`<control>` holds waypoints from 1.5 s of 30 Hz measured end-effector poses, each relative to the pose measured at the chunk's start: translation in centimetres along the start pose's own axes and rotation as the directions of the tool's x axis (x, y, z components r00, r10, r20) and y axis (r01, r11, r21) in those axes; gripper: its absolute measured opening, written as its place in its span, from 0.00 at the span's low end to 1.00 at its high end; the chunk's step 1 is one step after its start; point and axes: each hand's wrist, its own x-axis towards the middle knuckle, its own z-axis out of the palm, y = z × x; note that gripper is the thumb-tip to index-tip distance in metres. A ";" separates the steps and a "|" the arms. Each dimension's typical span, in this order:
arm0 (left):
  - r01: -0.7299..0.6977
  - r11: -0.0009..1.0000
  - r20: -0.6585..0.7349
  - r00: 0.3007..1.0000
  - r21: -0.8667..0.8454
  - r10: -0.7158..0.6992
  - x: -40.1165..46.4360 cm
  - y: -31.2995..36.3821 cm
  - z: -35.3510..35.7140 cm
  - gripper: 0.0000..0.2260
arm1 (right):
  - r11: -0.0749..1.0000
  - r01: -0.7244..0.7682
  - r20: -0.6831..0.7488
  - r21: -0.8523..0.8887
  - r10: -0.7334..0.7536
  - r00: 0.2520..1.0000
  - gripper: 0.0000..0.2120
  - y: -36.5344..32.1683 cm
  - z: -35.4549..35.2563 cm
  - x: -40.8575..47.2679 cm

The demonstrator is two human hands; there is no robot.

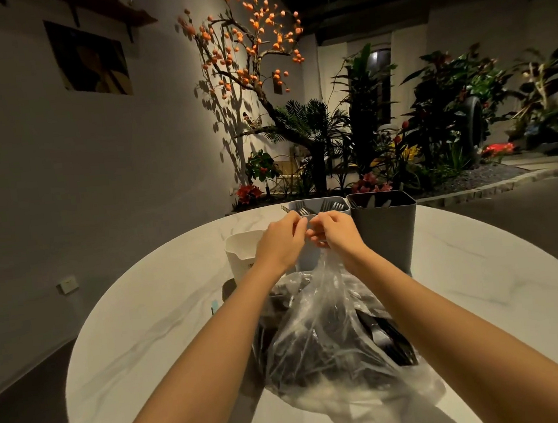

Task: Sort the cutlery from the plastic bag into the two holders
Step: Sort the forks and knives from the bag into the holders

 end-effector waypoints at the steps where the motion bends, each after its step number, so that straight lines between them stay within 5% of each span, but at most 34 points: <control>1: 0.002 1.000 0.003 1.000 -0.012 -0.002 -0.2 0.3 0.1 0.12 | 1.000 0.006 -0.015 -0.012 -0.007 1.000 0.11 0.0 -0.4 -0.3; 7: 0.021 0.992 -0.015 1.000 -0.121 -0.023 -1.8 2.0 0.8 0.13 | 0.997 0.082 -0.094 -0.012 -0.083 0.992 0.09 -0.4 -2.5 -2.7; 15: 0.006 0.976 -0.102 0.994 -0.217 -0.029 -5.1 4.0 1.3 0.08 | 0.998 0.008 -0.046 -0.055 -0.011 0.999 0.13 0.3 -4.4 -6.6; 24: -0.198 0.950 -0.030 0.980 -0.242 0.196 -8.6 4.6 2.0 0.05 | 0.976 -0.026 -0.003 -0.217 0.026 1.000 0.10 3.4 -5.3 -8.7; 29: -0.440 0.896 0.079 0.892 -0.064 0.444 -11.1 3.3 2.3 0.06 | 0.794 0.225 0.128 -0.565 -0.186 0.974 0.13 5.3 -6.4 -9.6; 35: -0.652 0.758 0.126 0.749 -0.038 0.651 -11.9 3.0 3.1 0.07 | 0.704 0.280 0.188 -0.653 -0.209 0.960 0.14 5.8 -7.4 -9.5; 40: -0.609 0.793 0.161 0.780 -0.024 0.604 -11.8 3.0 3.0 0.20 | 0.674 0.287 0.164 -0.681 -0.242 0.956 0.15 5.3 -7.9 -8.9; 45: -0.519 0.811 0.135 0.854 0.271 0.502 -11.4 1.5 1.6 0.16 | 0.666 0.174 0.013 -0.725 -0.240 0.971 0.10 5.4 -8.9 -7.5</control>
